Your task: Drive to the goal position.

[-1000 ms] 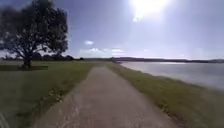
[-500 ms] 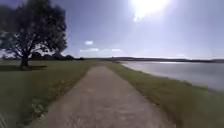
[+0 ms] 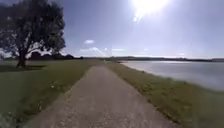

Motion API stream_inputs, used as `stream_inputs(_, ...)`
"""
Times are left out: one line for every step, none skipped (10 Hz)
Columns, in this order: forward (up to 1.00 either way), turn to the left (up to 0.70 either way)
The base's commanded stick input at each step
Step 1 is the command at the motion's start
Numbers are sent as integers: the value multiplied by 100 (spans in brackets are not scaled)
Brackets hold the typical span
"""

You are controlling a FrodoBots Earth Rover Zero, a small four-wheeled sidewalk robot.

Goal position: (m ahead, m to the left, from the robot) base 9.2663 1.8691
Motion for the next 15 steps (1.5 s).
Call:
stream_inputs(85,0)
stream_inputs(85,0)
stream_inputs(85,0)
stream_inputs(85,0)
stream_inputs(85,0)
stream_inputs(85,0)
stream_inputs(85,0)
stream_inputs(83,0)
stream_inputs(74,0)
stream_inputs(62,0)
stream_inputs(50,0)
stream_inputs(50,0)
stream_inputs(50,0)
stream_inputs(50,0)
stream_inputs(50,0)
